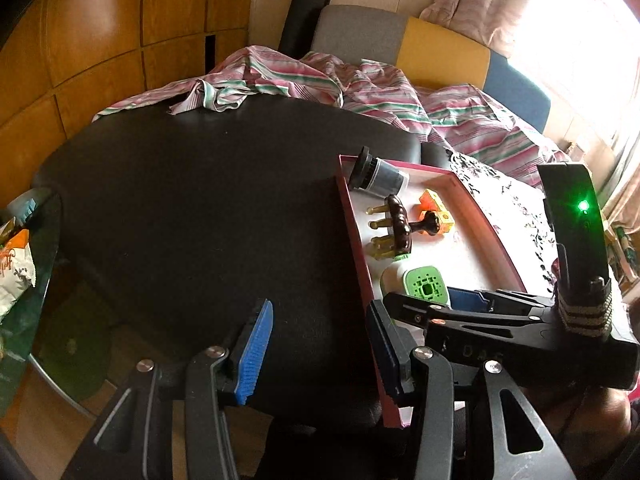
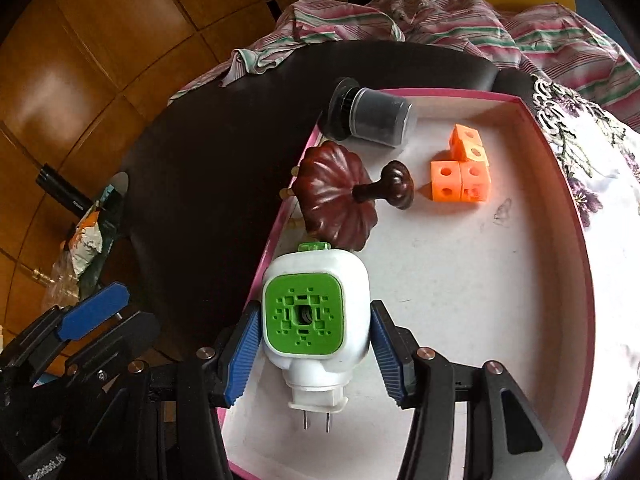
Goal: Organize rigid objects
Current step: 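Lower the white-green plug device into the tray and open the right gripper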
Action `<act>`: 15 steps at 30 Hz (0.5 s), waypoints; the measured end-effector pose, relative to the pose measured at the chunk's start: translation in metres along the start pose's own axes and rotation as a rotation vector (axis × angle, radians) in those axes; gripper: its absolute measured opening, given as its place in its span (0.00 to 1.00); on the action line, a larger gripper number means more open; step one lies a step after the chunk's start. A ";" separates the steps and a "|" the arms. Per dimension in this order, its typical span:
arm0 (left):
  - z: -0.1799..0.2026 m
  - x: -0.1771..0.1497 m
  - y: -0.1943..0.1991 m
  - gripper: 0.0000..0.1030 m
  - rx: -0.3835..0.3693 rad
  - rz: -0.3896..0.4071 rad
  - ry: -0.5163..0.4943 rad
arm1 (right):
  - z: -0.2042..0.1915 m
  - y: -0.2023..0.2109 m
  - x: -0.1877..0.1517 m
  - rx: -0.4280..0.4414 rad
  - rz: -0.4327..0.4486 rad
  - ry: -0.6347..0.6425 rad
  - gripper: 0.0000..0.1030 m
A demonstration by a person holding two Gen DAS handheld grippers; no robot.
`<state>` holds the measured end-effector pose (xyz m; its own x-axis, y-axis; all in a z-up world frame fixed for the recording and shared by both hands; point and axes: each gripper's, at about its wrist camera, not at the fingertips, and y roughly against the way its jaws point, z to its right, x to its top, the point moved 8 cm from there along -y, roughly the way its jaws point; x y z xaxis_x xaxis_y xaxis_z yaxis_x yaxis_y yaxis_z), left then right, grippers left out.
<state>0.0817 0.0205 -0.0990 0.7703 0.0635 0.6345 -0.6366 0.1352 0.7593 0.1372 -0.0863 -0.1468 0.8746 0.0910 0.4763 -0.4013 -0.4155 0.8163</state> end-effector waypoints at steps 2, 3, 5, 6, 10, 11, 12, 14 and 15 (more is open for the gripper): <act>0.000 0.001 0.000 0.48 -0.001 0.001 0.001 | -0.001 0.002 -0.001 0.016 0.001 -0.007 0.52; 0.000 0.000 0.001 0.48 -0.002 0.002 0.000 | -0.002 0.003 -0.001 0.023 0.002 -0.012 0.52; 0.001 0.001 0.001 0.48 -0.003 0.002 -0.002 | -0.001 0.007 0.000 0.038 0.015 -0.025 0.52; 0.002 0.001 0.001 0.48 -0.005 0.003 -0.001 | -0.001 0.009 0.001 0.039 0.020 -0.028 0.52; 0.004 0.002 0.003 0.48 -0.008 0.007 -0.003 | 0.001 0.016 0.004 0.041 0.034 -0.042 0.52; 0.004 0.002 0.004 0.48 -0.008 0.008 -0.003 | 0.002 0.018 0.003 0.039 0.039 -0.044 0.52; 0.004 0.002 0.005 0.48 -0.009 0.010 -0.004 | 0.003 0.020 0.003 0.038 0.045 -0.046 0.52; 0.005 0.003 0.006 0.48 -0.010 0.012 -0.005 | 0.005 0.024 0.002 0.035 0.053 -0.048 0.52; 0.006 0.003 0.006 0.48 -0.011 0.013 -0.007 | 0.006 0.027 0.001 0.032 0.056 -0.049 0.52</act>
<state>0.0798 0.0160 -0.0915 0.7619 0.0588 0.6450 -0.6458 0.1452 0.7496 0.1291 -0.1032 -0.1262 0.8635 0.0224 0.5039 -0.4420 -0.4476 0.7774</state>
